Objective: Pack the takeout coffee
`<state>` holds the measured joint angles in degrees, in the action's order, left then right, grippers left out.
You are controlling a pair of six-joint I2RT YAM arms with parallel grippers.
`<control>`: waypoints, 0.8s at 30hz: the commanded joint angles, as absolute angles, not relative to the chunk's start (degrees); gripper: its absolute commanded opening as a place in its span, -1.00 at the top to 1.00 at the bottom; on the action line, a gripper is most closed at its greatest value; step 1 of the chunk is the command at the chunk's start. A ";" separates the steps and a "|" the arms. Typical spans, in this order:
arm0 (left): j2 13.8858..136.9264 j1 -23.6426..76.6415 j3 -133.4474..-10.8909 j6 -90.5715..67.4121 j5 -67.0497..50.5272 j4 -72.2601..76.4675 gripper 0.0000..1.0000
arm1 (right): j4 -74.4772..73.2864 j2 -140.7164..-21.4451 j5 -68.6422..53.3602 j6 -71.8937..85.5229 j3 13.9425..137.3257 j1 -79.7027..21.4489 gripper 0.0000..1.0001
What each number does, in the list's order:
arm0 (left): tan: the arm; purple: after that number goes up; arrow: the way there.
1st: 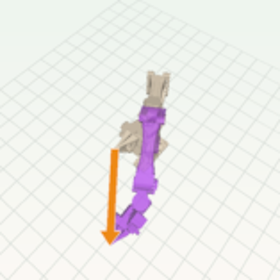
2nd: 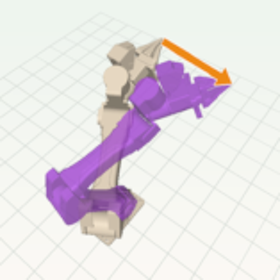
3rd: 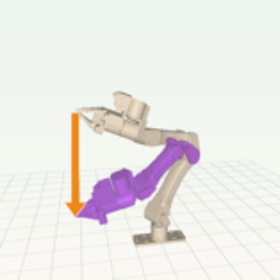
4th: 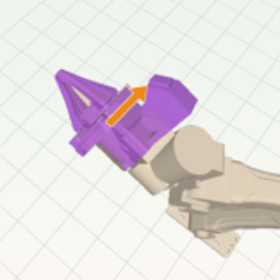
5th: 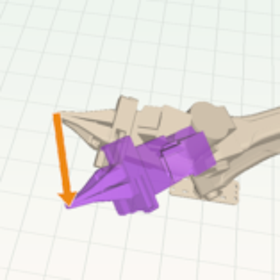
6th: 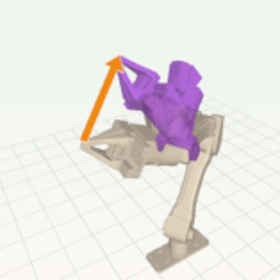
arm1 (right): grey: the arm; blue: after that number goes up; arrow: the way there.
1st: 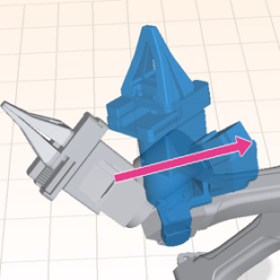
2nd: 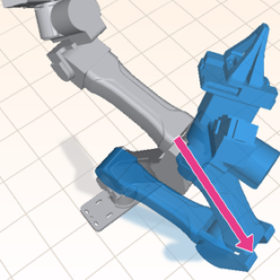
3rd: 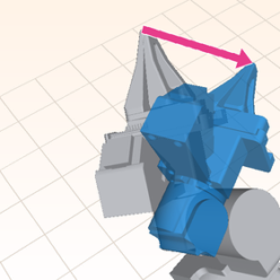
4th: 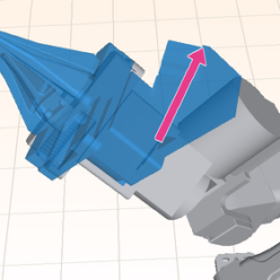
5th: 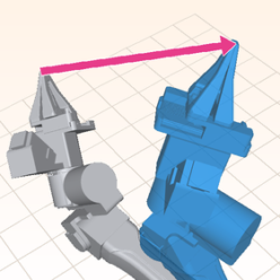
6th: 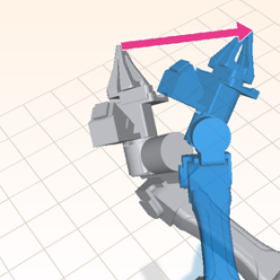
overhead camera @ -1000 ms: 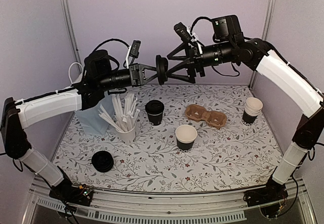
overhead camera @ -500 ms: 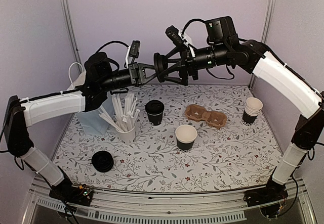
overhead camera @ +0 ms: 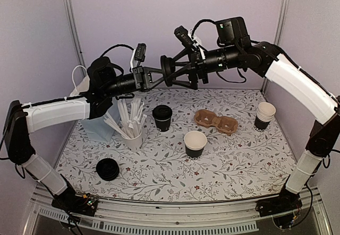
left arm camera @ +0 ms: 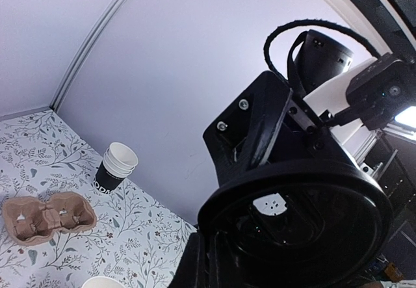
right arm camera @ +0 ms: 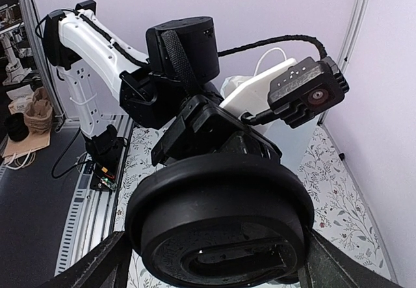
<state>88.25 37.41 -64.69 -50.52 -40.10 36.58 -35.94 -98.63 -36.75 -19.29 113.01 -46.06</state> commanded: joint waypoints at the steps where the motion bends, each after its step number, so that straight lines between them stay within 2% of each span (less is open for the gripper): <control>1: 88.98 36.50 -64.07 -51.63 -40.87 39.01 1.00 | -35.16 -98.26 -38.76 -17.83 114.62 -46.29 -0.81; 8: 88.90 36.48 -63.74 -51.99 -40.78 39.36 1.00 | -35.02 -98.35 -39.46 -17.38 114.61 -46.23 -0.85; 22: 88.92 36.71 -63.76 -51.58 -40.16 38.34 1.00 | -33.34 -98.61 -31.29 -15.67 113.88 -46.24 -0.56; 24: 88.94 36.66 -63.89 -51.28 -39.97 37.84 0.95 | -33.30 -98.53 -31.37 -15.69 113.38 -46.26 -0.49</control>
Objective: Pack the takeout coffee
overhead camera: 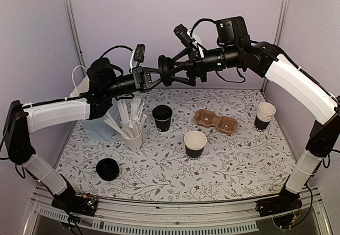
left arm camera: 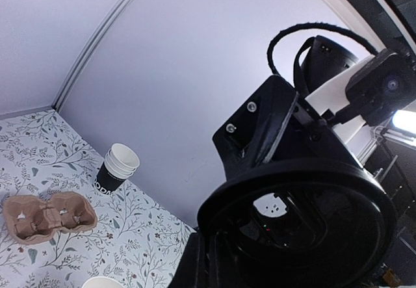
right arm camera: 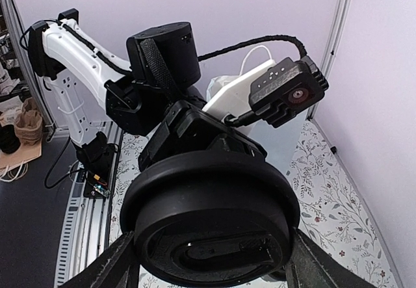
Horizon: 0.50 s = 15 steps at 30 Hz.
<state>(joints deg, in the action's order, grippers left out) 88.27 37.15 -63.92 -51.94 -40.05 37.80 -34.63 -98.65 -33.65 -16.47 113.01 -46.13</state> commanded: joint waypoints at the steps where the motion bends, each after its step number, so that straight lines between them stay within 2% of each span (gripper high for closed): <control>1: 88.93 36.65 -63.90 -51.20 -39.86 37.68 0.93 | -33.29 -98.39 -31.45 -15.73 113.23 -46.27 -0.45; 6: 88.47 36.57 -64.01 -49.83 -37.92 34.03 0.58 | -33.70 -97.88 -30.73 -16.19 112.06 -46.12 -0.38; 8: 87.70 36.49 -64.26 -48.12 -35.86 29.86 0.50 | -34.32 -97.38 -30.21 -16.79 111.41 -45.52 -0.38; 11: 86.57 36.55 -66.04 -43.19 -29.05 18.55 0.18 | -35.62 -96.01 -29.43 -17.69 109.75 -43.14 -0.37; 15: 87.95 38.52 -71.09 -35.83 -22.57 6.31 0.15 | -36.40 -93.05 -28.36 -18.51 104.24 -38.22 -0.37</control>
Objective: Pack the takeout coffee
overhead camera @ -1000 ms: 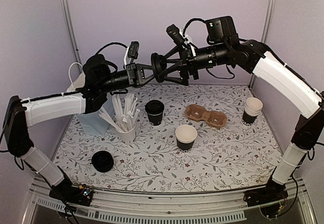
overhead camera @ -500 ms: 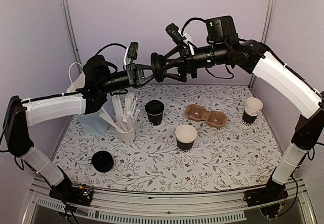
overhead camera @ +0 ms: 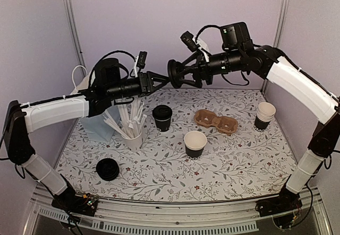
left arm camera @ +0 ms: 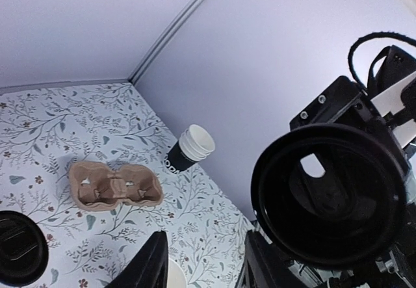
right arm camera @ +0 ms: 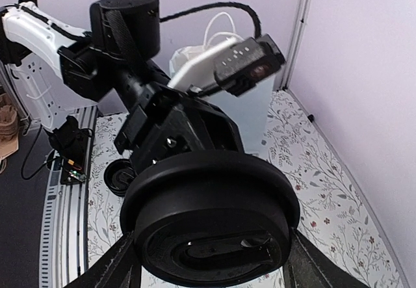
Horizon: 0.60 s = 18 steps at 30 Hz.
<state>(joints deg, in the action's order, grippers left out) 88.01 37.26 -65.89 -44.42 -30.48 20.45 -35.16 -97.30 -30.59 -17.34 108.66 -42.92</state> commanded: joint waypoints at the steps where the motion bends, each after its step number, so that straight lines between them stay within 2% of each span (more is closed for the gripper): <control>1: 89.09 39.47 -72.95 -34.10 -21.15 2.95 0.16 | -36.39 -91.71 -28.16 -18.73 102.54 -36.96 -0.38; 10: 107.37 48.53 -94.06 -23.62 -8.96 -24.15 0.11 | -33.41 -83.23 -31.59 -17.45 86.86 -19.54 -0.38; 18: 118.36 52.30 -106.00 -21.63 -7.41 -34.45 0.10 | -32.88 -78.25 -32.08 -17.96 79.80 -15.56 -0.39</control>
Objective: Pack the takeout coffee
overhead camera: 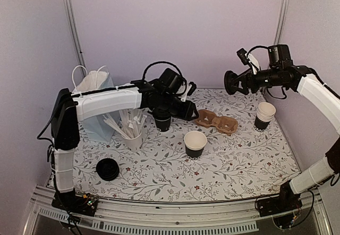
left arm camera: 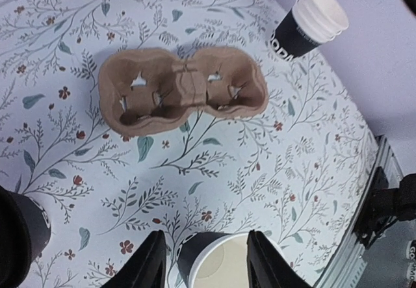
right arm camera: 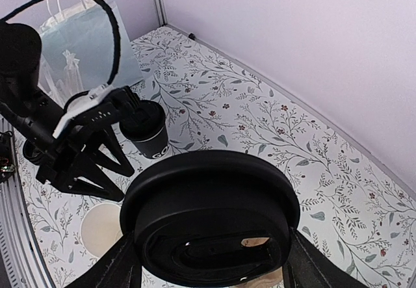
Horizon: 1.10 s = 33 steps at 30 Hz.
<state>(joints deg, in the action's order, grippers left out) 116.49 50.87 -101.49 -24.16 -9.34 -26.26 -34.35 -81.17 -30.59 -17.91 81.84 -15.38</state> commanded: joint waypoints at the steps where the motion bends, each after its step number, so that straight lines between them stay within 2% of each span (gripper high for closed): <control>1: 119.08 52.56 -106.63 -21.44 -7.85 -35.20 0.11 | -32.87 -78.03 -32.08 -18.01 79.51 -15.51 -0.39; 10: 120.65 53.87 -106.54 -22.14 -8.71 -40.33 0.23 | -32.46 -77.39 -33.27 -18.28 77.79 -15.50 -0.40; 15: 122.06 54.07 -107.83 -22.17 -6.83 -42.09 0.25 | -32.08 -77.43 -34.28 -18.04 77.08 -15.49 -0.40; 22: 123.95 54.40 -108.72 -21.02 -9.89 -43.38 0.27 | -32.39 -77.21 -34.41 -18.25 77.20 -15.48 -0.41; 25: 124.26 54.49 -109.06 -20.92 -9.66 -43.98 0.37 | -32.51 -77.24 -34.43 -18.45 77.26 -15.55 -0.41; 30: 123.48 54.58 -108.74 -20.28 -9.19 -44.31 0.69 | -32.69 -77.39 -35.21 -18.68 77.17 -15.55 -0.42; 33: 122.98 54.71 -107.93 -19.93 -9.91 -44.30 0.76 | -33.00 -77.48 -35.94 -19.18 77.17 -15.56 -0.42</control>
